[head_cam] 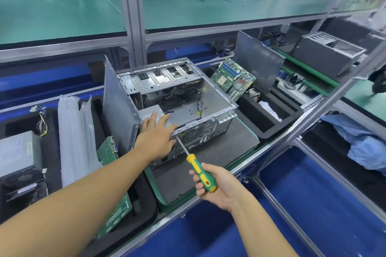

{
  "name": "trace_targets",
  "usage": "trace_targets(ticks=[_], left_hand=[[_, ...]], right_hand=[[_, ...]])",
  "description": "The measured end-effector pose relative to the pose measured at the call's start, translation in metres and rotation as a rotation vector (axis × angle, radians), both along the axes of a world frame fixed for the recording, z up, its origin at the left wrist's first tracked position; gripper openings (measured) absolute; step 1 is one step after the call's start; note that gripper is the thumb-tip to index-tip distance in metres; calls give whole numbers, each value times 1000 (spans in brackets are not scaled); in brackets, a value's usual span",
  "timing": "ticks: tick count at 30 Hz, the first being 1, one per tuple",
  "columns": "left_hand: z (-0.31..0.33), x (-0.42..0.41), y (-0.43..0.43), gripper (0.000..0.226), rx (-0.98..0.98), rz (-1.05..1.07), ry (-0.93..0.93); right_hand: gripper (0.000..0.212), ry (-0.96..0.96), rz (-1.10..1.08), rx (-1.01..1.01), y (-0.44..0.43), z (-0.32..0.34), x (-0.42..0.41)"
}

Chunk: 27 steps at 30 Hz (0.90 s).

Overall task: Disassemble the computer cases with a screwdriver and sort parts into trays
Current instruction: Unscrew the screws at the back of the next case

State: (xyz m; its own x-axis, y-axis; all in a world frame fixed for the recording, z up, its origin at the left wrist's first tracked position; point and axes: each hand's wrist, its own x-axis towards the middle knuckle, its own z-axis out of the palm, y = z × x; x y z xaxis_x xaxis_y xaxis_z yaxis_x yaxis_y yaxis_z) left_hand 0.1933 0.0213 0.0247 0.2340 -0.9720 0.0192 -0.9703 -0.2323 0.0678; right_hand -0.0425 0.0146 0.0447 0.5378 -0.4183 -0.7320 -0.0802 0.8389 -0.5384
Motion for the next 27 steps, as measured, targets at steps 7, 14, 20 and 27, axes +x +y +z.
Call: trace_targets(ticks=[7,14,20,27], left_hand=[[-1,-1,0,50,6,0,-14],[0,-1,0,49,2,-2,-5],[-1,-2,0,48,2,-1,-12],[0,-2,0,50,12,3,-18]], right_hand=[[20,91,-78,-246,4,-14,2],[40,77,11,-53,4,-10,4],[40,45,-55,-88,7,-18,3],[15,175,-53,-460,8,-21,3]])
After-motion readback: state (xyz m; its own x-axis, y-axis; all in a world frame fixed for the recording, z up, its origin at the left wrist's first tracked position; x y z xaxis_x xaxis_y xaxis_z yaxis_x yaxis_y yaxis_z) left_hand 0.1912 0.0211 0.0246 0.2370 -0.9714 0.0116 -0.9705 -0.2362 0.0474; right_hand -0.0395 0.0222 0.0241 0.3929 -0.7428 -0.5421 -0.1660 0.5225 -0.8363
